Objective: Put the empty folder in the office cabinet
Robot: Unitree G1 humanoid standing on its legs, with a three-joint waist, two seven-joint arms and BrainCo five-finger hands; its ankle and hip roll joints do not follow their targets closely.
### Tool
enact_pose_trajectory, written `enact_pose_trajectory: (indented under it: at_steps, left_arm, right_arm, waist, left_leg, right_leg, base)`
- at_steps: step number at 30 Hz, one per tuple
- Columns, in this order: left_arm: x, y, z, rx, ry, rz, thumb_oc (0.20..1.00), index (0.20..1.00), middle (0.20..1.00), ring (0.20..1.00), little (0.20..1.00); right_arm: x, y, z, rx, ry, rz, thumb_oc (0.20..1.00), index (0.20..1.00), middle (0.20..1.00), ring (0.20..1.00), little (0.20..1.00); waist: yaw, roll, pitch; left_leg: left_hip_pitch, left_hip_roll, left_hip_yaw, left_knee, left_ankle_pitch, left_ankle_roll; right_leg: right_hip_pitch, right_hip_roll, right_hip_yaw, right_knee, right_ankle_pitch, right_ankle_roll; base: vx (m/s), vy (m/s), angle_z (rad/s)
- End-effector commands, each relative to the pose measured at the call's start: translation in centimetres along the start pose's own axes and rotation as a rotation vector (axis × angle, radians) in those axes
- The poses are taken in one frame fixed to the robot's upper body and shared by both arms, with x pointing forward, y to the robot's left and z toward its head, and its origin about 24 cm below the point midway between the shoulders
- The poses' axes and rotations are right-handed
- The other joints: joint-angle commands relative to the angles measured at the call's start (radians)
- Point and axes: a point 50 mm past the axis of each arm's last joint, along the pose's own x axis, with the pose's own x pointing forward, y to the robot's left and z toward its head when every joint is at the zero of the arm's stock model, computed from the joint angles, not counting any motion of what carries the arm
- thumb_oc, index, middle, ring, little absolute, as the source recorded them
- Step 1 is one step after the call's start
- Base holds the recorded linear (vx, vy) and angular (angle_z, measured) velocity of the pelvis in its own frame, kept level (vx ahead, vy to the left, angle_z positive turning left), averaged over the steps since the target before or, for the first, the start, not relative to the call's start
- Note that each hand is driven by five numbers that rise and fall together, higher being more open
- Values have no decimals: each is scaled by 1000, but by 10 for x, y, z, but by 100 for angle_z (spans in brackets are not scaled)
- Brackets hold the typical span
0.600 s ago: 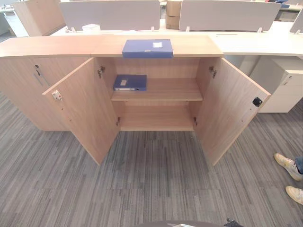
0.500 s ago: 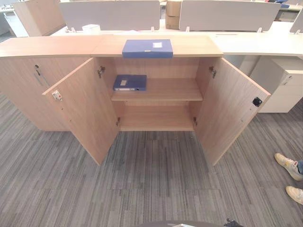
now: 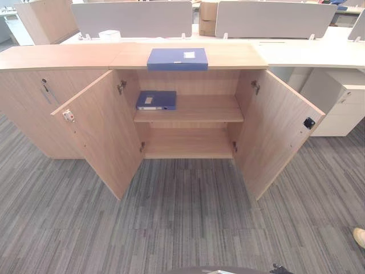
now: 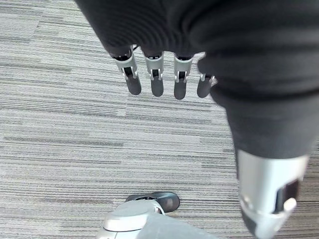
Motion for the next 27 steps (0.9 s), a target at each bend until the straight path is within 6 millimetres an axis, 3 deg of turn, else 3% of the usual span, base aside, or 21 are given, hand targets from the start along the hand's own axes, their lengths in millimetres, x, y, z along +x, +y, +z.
enact_pose_trajectory:
  at_steps: [1,16,27]
  left_arm:
    - [1,6,10,38,1,20,1000,1000,1000,1000,1000]
    - [1,6,7,40,10,14,1000,1000,1000,1000,1000]
    - [1,9,13,-2,-6,23,1000,1000,1000,1000,1000]
  right_arm:
    - [0,-11,5,-12,18,-38,1000,1000,1000,1000,1000]
    - [0,-13,0,-6,37,-41,1000,1000,1000,1000,1000]
    - [0,-23,10,-28,24,-61,1000,1000,1000,1000,1000]
  waist:
    - [-3,-32,-8]
    - [-3,-30,-11]
    - [12,-16,20]
  left_leg:
    - [-4,71,44,-47,-40,-85]
    - [-3,72,43,-47,-42,-84]
    - [-54,61,21,-47,-29,-73]
  right_leg:
    - [56,-69,-2,-139,3,118]
    - [55,-70,-5,-139,2,119]
    - [8,-74,2,-139,18,125]
  base:
    - [0,0,0]
    - [0,0,0]
    - [23,-8,-1]
